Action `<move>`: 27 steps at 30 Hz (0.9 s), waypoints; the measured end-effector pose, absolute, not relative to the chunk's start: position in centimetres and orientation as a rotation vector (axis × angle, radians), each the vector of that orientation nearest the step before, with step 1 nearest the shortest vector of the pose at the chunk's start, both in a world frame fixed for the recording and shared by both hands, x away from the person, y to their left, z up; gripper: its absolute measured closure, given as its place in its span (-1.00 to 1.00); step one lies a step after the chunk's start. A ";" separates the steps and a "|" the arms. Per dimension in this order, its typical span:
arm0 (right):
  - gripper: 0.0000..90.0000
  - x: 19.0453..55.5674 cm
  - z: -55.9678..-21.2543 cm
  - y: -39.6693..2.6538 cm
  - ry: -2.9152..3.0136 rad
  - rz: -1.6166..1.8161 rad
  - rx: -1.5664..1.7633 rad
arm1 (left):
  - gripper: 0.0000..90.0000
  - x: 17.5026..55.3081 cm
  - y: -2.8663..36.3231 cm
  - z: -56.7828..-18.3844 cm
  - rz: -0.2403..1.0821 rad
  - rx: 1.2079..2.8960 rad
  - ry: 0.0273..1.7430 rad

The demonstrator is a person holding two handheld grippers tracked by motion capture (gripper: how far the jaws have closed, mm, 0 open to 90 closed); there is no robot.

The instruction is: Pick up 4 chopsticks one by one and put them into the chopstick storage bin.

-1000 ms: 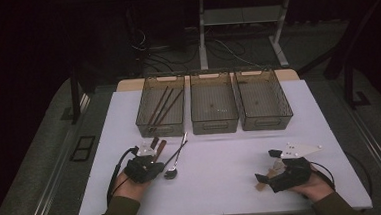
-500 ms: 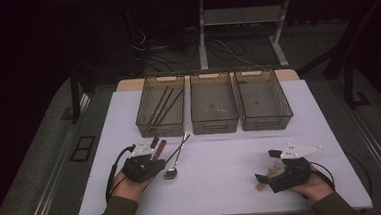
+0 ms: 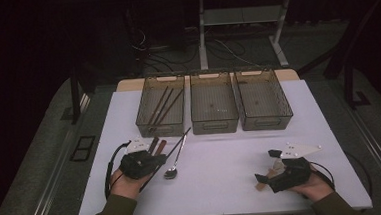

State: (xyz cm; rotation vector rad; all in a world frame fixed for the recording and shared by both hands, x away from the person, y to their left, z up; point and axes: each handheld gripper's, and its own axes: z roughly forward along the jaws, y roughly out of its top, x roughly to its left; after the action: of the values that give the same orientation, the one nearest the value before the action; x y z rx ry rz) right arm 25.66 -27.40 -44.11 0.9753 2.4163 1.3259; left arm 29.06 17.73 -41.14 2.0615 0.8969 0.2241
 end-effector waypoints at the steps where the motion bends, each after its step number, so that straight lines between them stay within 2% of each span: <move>1: -0.98 25.7 -44.1 -27.4 2.418 1.325 0.974 | 0.91 29.1 17.7 -41.1 0.226 2.058 0.892; 27: -0.98 26.4 -44.0 -29.0 2.374 1.286 1.007 | 0.90 30.9 18.2 -39.6 0.236 2.023 0.821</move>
State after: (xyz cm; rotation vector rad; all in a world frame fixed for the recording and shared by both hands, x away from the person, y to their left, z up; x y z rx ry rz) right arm 26.38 -28.97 -44.02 1.0074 2.3736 1.2856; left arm 30.90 18.18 -39.65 2.0230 0.8208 0.2361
